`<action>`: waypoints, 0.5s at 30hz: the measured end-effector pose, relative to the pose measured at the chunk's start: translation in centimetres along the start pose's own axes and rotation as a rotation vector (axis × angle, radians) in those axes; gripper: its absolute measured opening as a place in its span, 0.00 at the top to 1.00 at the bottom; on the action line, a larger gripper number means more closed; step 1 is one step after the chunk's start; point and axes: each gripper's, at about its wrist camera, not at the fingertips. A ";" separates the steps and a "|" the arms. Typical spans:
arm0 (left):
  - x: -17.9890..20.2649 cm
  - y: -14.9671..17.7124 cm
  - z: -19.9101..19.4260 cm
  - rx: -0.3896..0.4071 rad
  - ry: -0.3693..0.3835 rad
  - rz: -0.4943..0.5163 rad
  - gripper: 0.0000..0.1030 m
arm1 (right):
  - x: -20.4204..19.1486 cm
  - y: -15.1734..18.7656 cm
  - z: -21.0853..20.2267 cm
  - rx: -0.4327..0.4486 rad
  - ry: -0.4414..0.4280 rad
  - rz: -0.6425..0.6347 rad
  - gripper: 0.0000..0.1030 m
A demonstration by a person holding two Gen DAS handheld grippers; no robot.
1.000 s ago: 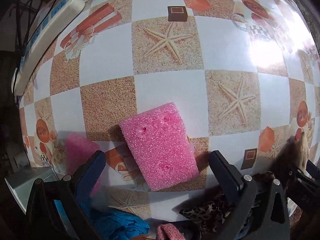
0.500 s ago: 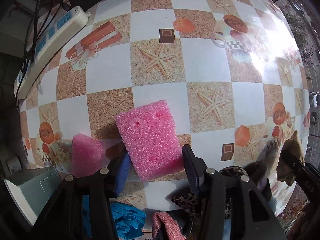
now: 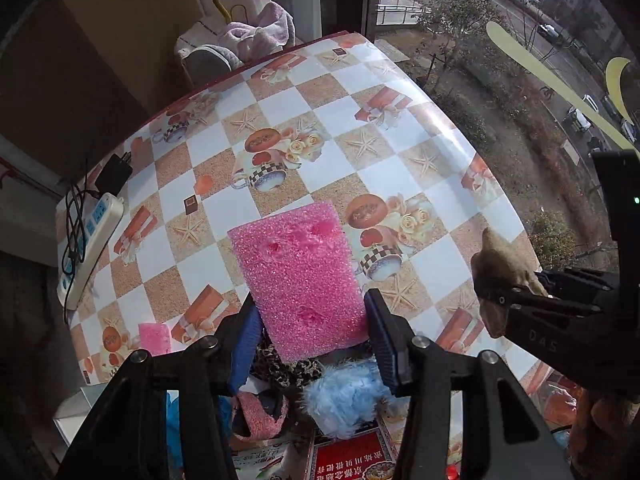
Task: Organize soft objects
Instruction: 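Carry the pink sponge and beige glove in both tools over the white box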
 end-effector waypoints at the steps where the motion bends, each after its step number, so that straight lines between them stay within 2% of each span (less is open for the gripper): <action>1: 1.1 0.5 -0.9 0.004 0.019 0.022 0.47 | 0.5 0.8 -1.0 0.005 -0.001 0.004 0.72; 6: 6.5 3.7 -4.3 0.028 0.079 0.155 0.47 | 2.4 4.1 -3.0 0.010 -0.001 0.006 0.72; 9: 9.0 6.7 -5.6 0.014 0.106 0.239 0.47 | 3.4 6.3 -3.4 -0.008 0.005 -0.003 0.72; 15: 11.5 13.0 -7.7 0.008 0.162 0.412 0.47 | 3.9 11.5 -3.1 -0.065 0.025 -0.020 0.72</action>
Point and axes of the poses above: each gripper's, at about its wrist camera, not at the fingertips, and z roughly the way its jaws point, x to its right, y to its underside, and after that the axes turned 7 degrees about -y, right-handed
